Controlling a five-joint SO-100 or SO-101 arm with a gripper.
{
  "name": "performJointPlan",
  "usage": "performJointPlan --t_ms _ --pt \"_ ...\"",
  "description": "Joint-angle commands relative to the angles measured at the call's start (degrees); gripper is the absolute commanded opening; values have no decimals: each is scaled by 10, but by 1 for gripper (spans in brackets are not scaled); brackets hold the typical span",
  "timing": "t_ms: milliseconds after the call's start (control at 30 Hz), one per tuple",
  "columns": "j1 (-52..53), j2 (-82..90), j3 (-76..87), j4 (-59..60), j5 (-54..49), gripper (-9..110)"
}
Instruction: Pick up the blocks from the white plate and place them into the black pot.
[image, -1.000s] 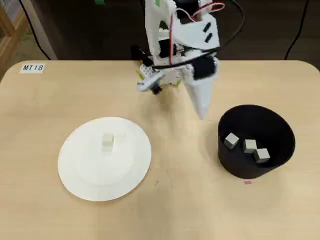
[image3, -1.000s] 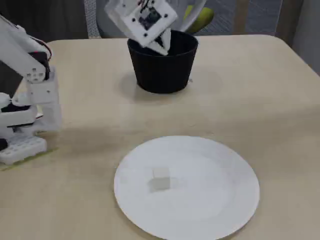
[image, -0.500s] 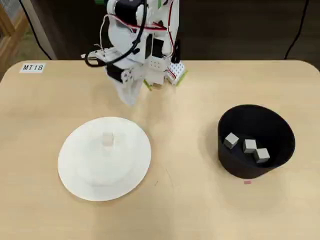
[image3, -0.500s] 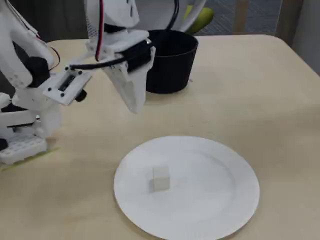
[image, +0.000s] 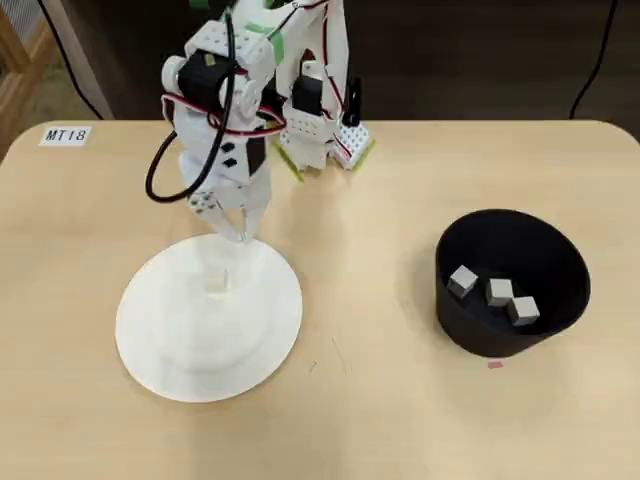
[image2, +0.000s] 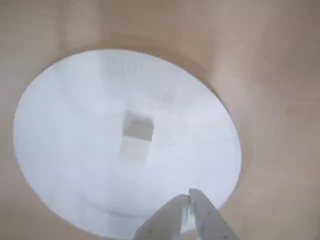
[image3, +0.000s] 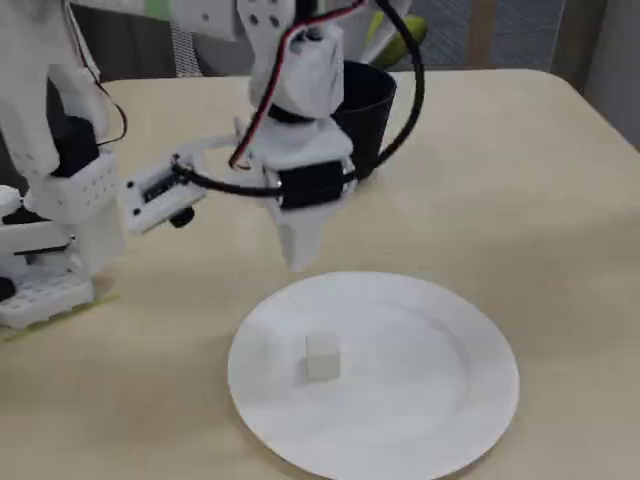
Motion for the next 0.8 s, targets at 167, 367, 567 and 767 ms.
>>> performJointPlan --t_ms 167,367,567,767 --pt "25 -69 -83 15 -58 19" --pt "31 -76 -83 16 -73 26" --pt "30 -105 -83 11 -79 27" --pt "28 -130 -83 -15 -96 26"
